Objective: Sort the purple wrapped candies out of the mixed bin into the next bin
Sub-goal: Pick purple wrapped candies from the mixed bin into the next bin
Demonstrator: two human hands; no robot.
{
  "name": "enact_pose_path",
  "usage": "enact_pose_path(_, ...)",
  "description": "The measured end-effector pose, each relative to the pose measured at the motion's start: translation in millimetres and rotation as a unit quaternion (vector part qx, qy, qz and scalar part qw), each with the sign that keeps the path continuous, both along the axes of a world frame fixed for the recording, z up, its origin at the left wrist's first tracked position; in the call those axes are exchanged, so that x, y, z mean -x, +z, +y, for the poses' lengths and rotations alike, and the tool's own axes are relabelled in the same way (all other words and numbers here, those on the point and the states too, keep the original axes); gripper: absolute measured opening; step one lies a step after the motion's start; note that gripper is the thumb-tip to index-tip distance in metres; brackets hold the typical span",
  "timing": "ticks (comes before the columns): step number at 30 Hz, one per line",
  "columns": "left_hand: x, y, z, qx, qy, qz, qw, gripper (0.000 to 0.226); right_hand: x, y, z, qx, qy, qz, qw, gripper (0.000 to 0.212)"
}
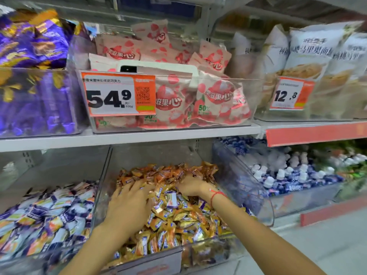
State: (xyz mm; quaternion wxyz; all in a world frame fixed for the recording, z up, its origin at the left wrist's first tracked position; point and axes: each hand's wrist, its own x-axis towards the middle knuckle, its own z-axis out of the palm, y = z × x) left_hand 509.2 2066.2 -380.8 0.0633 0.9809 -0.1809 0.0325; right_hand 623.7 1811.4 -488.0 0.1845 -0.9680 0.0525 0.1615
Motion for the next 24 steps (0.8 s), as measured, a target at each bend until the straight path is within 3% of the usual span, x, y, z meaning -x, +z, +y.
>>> enact_pose_path(2, -1, 1, -1, 0.056, -0.005, -0.006, 0.998, 0.045, 76, 88, 55, -0.075, -0.004, -0.035, 0.997, 0.026)
enact_pose_path(3, -1, 1, -2, 0.086, -0.009, -0.010, 0.996, 0.045, 94, 109, 67, -0.108, 0.018, -0.054, 0.993, 0.018)
enact_pose_path(6, 2, -1, -5, 0.128, -0.042, -0.015, 0.991, 0.043, 130, 109, 78, -0.167, 0.145, -0.057, 0.974, 0.047)
enact_pose_path(12, 14, -15, 3, 0.060, -0.087, 0.011, 0.994, 0.043, 186, 116, 58, -0.059, 0.262, -0.068, 0.961, 0.047)
enact_pose_path(16, 19, -20, 5, 0.031, -0.079, 0.009, 0.996, 0.047, 208, 136, 32, -0.120, 0.225, -0.088, 0.963, 0.037)
enact_pose_path(19, 26, -24, 1, 0.060, -0.076, 0.007, 0.995, 0.083, 181, 143, 14, -0.155, 0.125, -0.137, 0.970, 0.028)
enact_pose_path(20, 27, -24, 1, 0.068, -0.077, 0.005, 0.995, 0.082, 167, 142, 11, -0.149, 0.091, -0.141, 0.974, 0.028)
enact_pose_path(22, 27, -24, 1, 0.075, -0.075, 0.001, 0.994, 0.056, 134, 132, 13, -0.138, 0.039, -0.118, 0.983, 0.027)
enact_pose_path(24, 28, -21, 0, 0.087, -0.073, -0.012, 0.993, 0.043, 110, 117, 32, -0.094, 0.025, -0.062, 0.993, 0.049)
